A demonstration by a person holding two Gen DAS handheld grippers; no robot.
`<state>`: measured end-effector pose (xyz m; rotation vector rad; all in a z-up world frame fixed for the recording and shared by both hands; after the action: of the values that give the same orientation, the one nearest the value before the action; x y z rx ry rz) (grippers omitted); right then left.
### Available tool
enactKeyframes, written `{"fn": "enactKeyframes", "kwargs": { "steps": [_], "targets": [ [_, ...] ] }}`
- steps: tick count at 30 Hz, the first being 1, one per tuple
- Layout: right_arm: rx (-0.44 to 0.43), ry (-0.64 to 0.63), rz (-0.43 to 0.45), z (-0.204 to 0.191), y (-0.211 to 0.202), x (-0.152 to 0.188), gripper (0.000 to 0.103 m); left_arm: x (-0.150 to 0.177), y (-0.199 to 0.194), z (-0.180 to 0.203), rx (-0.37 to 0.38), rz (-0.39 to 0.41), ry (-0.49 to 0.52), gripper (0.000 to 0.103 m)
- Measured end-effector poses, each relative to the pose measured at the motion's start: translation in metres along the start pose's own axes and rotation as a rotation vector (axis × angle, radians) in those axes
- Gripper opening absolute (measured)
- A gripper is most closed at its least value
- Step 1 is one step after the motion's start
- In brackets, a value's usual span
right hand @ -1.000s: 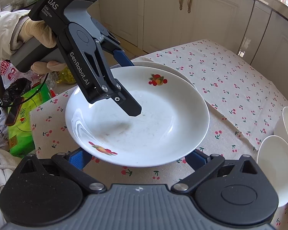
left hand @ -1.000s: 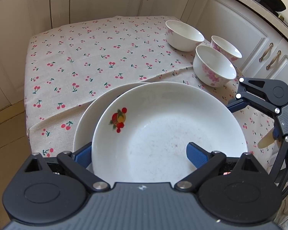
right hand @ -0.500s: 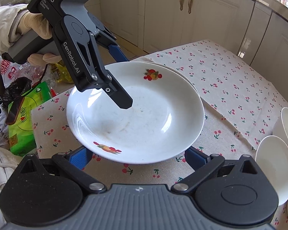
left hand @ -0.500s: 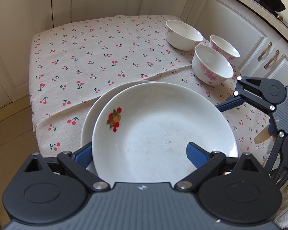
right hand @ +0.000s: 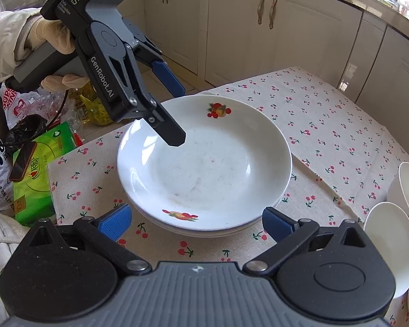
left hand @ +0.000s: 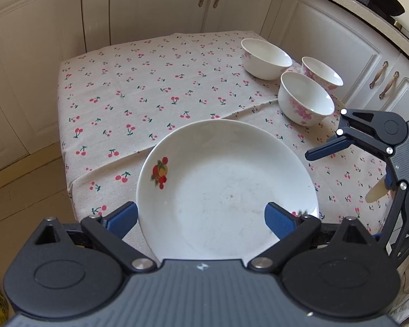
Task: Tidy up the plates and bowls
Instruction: 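Open the left gripper and release the plate on the stack, then move the left gripper to a white pink-flower bowl's rim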
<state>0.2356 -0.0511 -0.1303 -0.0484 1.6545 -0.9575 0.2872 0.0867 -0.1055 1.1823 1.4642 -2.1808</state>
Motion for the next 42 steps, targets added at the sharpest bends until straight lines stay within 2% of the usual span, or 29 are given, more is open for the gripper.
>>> {"fn": "enactKeyframes", "kwargs": {
  "steps": [5,15,16,17,21,24,33,42],
  "targets": [
    [0.054,0.022,0.034,0.005,-0.009,-0.001,0.103,-0.01,-0.007,0.009,-0.008,0.069,0.034,0.099],
    [0.226,0.065,0.118,0.017,-0.034,0.013,0.103,-0.021,-0.013,0.054,0.005,0.159,0.131,0.1],
    [0.283,0.063,0.14,0.021,-0.04,0.016,0.103,-0.022,-0.013,0.057,0.003,0.165,0.134,0.1],
    [0.283,0.063,0.14,0.021,-0.04,0.016,0.103,-0.023,-0.013,0.06,-0.003,0.172,0.135,0.1],
    [0.382,0.072,0.168,0.026,-0.055,0.025,0.103,-0.023,-0.008,0.074,0.003,0.164,0.145,0.1],
    [0.427,0.086,0.185,0.029,-0.067,0.032,0.103,-0.025,-0.004,0.086,-0.006,0.166,0.176,0.1],
    [0.517,0.091,0.216,0.041,-0.096,0.055,0.103,-0.036,0.014,0.123,-0.007,0.171,0.228,0.1],
    [0.566,0.147,0.228,0.072,-0.111,0.076,0.103,-0.051,0.048,0.15,-0.002,0.145,0.256,0.1]
  ]
}}
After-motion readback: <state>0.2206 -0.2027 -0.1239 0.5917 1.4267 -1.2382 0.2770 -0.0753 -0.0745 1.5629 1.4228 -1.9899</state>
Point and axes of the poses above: each gripper's, at about its wrist camera, not at the fingertips, and y roughly the way its jaws point, z to its right, x to its underside, the point moved 8 cm from there along y, roughly the way its jaws point, and after that the axes turned 15 degrees about z, right-handed, at the moved point
